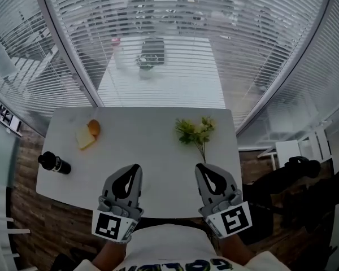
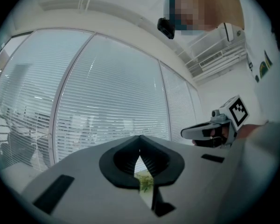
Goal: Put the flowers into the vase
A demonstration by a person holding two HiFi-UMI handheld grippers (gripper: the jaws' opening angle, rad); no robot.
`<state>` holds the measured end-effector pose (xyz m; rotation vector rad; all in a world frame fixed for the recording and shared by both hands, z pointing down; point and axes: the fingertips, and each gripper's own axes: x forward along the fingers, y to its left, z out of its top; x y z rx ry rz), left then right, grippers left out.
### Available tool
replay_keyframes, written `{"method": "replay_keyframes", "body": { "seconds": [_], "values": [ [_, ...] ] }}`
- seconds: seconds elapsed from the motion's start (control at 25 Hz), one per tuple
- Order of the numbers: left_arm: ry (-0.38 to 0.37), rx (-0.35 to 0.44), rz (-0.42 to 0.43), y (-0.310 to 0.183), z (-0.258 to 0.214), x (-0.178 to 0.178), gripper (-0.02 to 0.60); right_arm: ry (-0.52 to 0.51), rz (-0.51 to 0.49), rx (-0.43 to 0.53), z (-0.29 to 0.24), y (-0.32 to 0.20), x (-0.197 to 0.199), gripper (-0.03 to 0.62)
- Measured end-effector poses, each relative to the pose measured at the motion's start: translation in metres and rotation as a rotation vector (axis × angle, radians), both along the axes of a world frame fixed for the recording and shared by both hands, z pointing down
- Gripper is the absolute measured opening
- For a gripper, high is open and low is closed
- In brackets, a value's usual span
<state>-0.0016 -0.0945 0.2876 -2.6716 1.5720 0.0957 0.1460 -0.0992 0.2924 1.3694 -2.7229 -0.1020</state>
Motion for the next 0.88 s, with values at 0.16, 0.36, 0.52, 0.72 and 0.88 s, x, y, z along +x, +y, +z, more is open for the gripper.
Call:
{"method": "replay_keyframes", "body": {
  "seconds": [0.16, 0.36, 0.52, 0.72, 0.88],
  "values": [
    [0.007, -0.008, 0.014, -0.015, 0.002, -0.013, 0.012, 0.007, 0.005, -0.001, -0.001, -0.015, -0.015, 0.01],
    [0.017, -0.009, 0.035, -0.035, -0.005, -0.033, 0.012, 0.01, 0.014, 0.005, -0.013, -0.033, -0.039, 0.011],
    [0.022, -0.022, 0.056, -0.049, 0.003, -0.047, 0.012, 0.014, 0.018, 0.0, -0.006, -0.046, -0.056, 0.01],
    [0.024, -0.038, 0.075, -0.061, 0.012, -0.057, 0.012, 0.026, 0.031, -0.013, 0.001, -0.056, -0.066, 0.011],
    [0.026, -0.05, 0.09, -0.066, 0.017, -0.055, 0.012, 0.034, 0.045, -0.027, 0.005, -0.061, -0.063, 0.011]
  ]
}}
